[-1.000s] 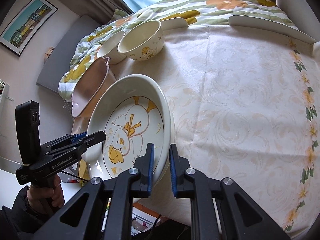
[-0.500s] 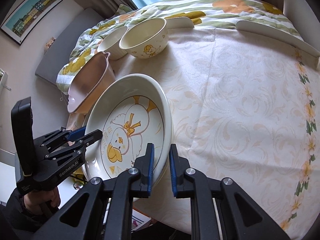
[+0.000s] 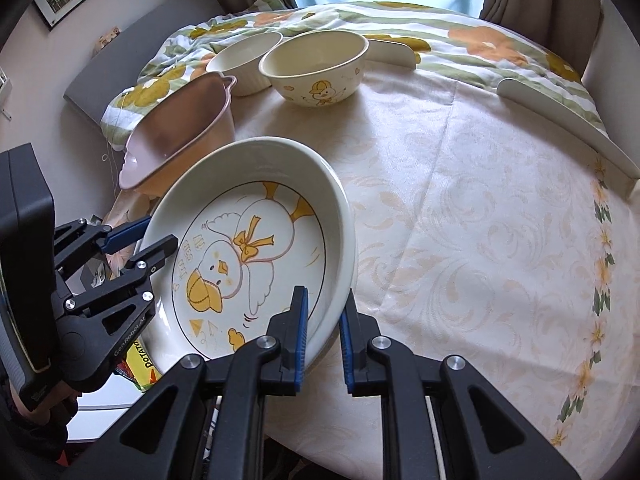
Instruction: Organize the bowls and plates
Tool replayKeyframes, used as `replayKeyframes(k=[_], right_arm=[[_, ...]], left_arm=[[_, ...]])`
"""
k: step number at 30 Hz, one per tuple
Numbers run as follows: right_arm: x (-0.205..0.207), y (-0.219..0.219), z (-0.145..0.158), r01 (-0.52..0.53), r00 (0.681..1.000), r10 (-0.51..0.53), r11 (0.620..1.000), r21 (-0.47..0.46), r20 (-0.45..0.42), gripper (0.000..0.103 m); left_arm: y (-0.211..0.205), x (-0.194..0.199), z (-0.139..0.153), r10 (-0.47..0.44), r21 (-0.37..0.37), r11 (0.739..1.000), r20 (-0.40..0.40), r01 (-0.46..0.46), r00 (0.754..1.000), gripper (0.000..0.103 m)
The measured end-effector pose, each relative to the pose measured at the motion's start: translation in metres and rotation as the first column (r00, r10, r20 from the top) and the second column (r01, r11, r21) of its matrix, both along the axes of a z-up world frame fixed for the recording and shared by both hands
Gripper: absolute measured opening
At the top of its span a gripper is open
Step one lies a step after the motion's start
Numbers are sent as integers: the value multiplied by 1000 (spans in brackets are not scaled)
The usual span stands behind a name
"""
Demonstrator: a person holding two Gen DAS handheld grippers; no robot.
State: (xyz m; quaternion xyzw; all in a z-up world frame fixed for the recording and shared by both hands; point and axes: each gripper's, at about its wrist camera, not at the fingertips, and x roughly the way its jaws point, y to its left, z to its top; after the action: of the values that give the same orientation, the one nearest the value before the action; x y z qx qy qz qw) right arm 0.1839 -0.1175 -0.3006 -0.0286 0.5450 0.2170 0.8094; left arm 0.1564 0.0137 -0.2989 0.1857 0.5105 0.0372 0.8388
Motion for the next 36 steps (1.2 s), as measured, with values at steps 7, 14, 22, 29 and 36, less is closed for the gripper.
replayKeyframes(k=[7, 14, 22, 29, 36], right_arm=[[-1, 6, 0, -12, 1000, 12, 999, -33, 13, 15], [-3, 6, 0, -7, 1000, 8, 999, -44, 23, 16], [-4, 6, -1, -7, 1000, 8, 999, -44, 29, 16], [-1, 3, 2, -16, 1000, 16, 1000, -18, 22, 16], [4, -12, 67, -102, 987, 91, 991, 86, 129, 16]], left_arm=[[-3, -1, -2, -6, 44, 999, 4, 6, 1000, 22], [-4, -6, -2, -8, 72, 997, 9, 7, 1000, 22], [-1, -7, -2, 4, 65, 998, 11, -4, 1000, 22], [9, -3, 9, 34, -8, 999, -9, -34, 999, 22], [41, -8, 83, 190, -247, 956, 104, -160, 976, 23]])
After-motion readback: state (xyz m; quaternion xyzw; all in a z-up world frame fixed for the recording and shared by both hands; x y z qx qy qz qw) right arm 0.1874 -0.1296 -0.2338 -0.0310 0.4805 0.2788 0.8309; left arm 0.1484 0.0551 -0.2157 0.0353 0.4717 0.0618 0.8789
